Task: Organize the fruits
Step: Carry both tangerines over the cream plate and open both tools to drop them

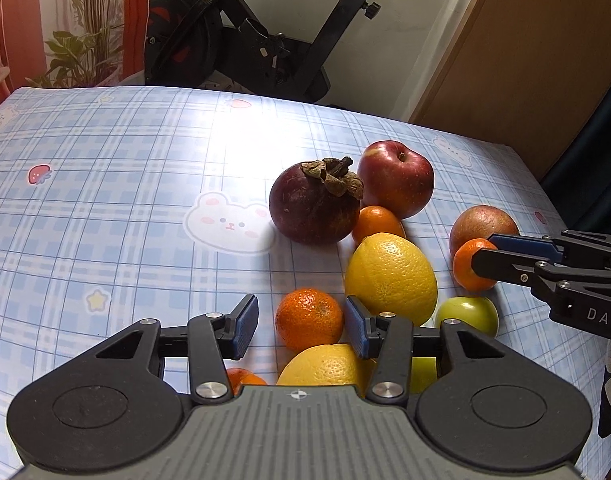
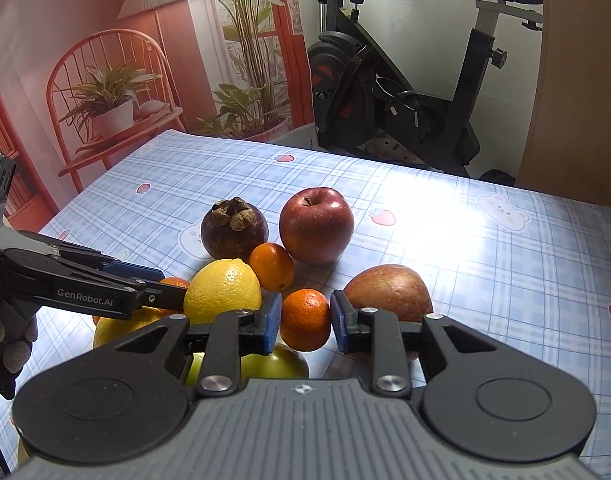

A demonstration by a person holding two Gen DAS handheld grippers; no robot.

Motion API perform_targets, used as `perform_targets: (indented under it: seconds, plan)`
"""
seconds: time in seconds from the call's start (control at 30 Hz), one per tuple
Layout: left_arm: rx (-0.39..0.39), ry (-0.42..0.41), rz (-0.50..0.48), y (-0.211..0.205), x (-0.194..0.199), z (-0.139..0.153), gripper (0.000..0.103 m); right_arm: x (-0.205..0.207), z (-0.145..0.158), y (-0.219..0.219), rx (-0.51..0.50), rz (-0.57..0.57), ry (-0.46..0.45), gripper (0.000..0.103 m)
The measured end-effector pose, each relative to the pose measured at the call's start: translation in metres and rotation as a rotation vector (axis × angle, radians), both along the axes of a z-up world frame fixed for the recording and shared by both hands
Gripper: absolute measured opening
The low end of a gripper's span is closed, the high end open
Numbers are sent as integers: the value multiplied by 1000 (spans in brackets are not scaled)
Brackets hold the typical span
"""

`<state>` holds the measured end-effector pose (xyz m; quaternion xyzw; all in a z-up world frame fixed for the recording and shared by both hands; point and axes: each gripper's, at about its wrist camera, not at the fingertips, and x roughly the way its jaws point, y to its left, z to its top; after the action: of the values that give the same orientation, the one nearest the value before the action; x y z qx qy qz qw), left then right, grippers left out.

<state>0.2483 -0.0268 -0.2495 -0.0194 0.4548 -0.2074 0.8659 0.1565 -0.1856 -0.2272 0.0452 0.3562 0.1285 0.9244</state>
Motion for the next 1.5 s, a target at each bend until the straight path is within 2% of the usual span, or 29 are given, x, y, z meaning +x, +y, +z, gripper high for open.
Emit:
perform_targets:
  seconds: [0.07,0.2,0.5,0.93,1.17,1.5]
  plan:
    - [-15,-9,-16,-2,-1,-2,39,0,0,1,2,-4,-2,29]
    - [10,-48,-12,-2,-8,2,39,-2,0,1,4,-10,-6,29]
    - [-15,-151,20,5,-25,30,39,-12,7,-1,16,-27,-20,29]
    - [-36,-220,-22,15,-71,56,39,-60,22,7,51,-21,-56,29]
    - [-36,-213,-53,18,-102,48,39,-90,17,18,80,-1,-51,29]
    - [8,-181,-104,13,-128,21,39,-113,-12,30,95,-9,10,29]
